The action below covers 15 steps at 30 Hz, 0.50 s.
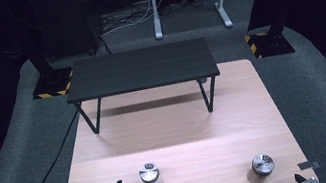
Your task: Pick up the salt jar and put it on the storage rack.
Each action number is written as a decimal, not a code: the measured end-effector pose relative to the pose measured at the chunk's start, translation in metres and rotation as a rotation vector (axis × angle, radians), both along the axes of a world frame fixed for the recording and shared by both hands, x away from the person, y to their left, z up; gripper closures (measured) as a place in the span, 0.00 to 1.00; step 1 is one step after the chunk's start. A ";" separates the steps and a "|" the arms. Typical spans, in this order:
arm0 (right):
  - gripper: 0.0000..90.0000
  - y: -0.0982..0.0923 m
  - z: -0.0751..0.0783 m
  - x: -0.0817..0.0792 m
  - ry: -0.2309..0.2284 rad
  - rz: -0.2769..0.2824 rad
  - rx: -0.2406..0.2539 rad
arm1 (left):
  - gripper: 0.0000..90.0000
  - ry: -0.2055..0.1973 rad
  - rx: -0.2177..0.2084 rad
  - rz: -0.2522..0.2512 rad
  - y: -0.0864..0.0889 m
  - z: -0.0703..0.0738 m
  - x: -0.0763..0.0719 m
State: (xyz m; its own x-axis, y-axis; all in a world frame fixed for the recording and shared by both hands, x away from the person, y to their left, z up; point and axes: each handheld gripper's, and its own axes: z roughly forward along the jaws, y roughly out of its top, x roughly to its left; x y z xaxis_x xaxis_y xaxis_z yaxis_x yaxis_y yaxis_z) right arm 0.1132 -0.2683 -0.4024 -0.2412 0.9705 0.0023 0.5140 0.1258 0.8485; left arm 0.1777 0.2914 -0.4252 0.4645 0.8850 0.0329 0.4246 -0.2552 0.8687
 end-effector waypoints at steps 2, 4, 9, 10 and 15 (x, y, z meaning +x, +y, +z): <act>0.00 0.001 0.000 0.000 0.001 0.002 0.000 | 0.00 0.004 0.002 -0.001 0.000 0.000 0.001; 0.00 0.001 -0.001 0.001 0.003 0.004 -0.002 | 0.00 0.007 0.004 -0.002 -0.001 0.000 0.002; 0.00 0.003 -0.002 0.004 0.008 0.008 -0.005 | 0.00 0.014 0.005 0.000 -0.002 -0.001 0.005; 0.00 0.004 -0.003 0.004 0.007 0.008 -0.006 | 0.00 0.017 0.004 -0.001 -0.003 -0.001 0.005; 0.00 0.006 -0.003 0.005 0.007 0.008 -0.011 | 0.00 0.022 0.018 -0.006 -0.008 -0.003 0.010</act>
State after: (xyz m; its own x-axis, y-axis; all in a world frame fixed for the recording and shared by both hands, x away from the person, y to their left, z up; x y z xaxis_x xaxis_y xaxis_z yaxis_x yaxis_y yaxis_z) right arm 0.1177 -0.2626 -0.4053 -0.2492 0.9684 -0.0066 0.5188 0.1393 0.8435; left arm 0.1874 0.2839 -0.4282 0.4706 0.8815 0.0387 0.4420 -0.2735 0.8543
